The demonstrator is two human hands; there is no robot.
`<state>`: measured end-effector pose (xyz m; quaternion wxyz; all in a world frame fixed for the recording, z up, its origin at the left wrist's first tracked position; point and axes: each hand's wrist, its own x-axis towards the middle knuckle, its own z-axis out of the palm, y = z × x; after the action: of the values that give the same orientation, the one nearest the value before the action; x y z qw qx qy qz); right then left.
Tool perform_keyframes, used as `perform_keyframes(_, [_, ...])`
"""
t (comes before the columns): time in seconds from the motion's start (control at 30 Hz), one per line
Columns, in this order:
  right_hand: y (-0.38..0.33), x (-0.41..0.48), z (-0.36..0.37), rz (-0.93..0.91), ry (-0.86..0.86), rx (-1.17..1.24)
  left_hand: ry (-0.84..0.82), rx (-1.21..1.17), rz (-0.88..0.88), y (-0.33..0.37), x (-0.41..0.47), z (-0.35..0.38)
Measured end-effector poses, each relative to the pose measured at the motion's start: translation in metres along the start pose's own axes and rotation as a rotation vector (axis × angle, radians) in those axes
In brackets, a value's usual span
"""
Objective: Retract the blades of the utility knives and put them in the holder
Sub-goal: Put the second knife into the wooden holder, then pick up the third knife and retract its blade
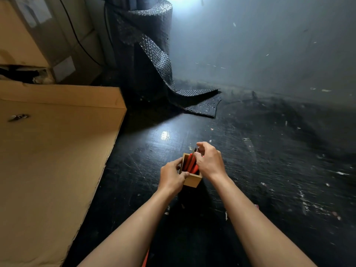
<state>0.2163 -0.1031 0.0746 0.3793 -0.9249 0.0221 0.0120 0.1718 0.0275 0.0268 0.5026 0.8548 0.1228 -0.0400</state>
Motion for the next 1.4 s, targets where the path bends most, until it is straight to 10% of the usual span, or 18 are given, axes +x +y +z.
perform_keyframes(0.33, [-0.017,-0.048,-0.014,-0.145,-0.057,-0.111,0.040,0.126,0.023,-0.004,-0.042,-0.043])
perform_keyframes(0.97, [0.004,-0.203,0.104,0.147,-0.664,-0.101,-0.214,0.228,-0.299,-0.125,-0.167,-0.085])
perform_keyframes(1.4, [0.022,-0.229,0.106,0.253,-0.456,0.269,-0.224,-0.128,-0.400,-0.130,-0.167,-0.068])
